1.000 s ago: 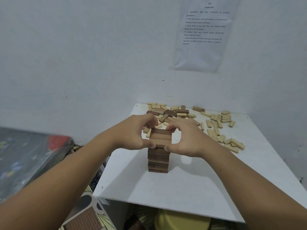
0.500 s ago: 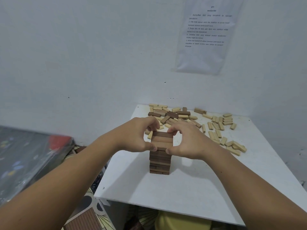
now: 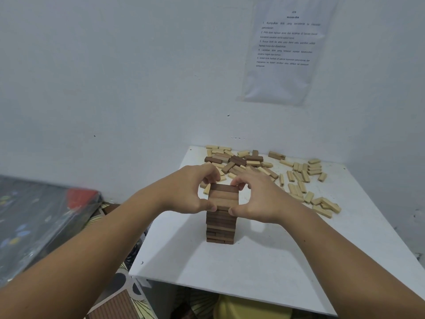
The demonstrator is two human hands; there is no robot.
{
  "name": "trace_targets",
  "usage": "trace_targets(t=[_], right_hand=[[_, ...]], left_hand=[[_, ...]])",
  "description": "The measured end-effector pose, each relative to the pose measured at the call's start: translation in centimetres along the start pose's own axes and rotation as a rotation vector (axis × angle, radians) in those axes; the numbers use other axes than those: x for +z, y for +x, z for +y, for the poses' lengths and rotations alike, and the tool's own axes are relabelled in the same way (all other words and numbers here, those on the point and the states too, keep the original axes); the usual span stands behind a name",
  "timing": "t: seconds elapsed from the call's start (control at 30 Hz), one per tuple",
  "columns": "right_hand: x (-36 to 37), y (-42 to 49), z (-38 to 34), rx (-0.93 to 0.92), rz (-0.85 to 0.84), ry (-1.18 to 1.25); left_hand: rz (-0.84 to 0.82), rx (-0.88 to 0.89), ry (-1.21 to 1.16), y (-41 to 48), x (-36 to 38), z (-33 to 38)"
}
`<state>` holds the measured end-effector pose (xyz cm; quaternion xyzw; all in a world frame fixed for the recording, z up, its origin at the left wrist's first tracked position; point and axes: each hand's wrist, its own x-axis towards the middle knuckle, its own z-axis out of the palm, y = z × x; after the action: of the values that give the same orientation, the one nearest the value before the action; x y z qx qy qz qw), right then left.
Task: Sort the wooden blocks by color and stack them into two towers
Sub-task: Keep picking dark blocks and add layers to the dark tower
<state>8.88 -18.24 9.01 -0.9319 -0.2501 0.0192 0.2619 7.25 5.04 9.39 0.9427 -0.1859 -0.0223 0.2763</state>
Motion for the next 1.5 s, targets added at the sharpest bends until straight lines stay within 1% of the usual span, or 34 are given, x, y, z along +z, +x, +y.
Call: trace_targets(t=[0.33,0.53,1.03,1.33,1.5], right_hand=[[0.39,-0.19,0.46,0.021,-0.014,0.056],[0.39,-0.24,0.5,0.014,-0.009,0.045],[0.72,-0.37,0.7,0.025,-0.026,0.067],[0.84,-0.43,0.95,0.051,-0.055,0.093],[0.5,-0.62,0.69,0.047,-0.067,0.021]], left_hand=[[-0.008,0.042,0.015,0.0,-0.03,0.23],[-0.004,0.063,0.032,0.17,-0.11,0.39],[-0.028,0.053,0.063,0.22,-0.05,0.3],[-0.086,0.049,0.1,0.14,0.13,0.56],[-0.1,0.031,0.123,0.21,0.07,0.3]])
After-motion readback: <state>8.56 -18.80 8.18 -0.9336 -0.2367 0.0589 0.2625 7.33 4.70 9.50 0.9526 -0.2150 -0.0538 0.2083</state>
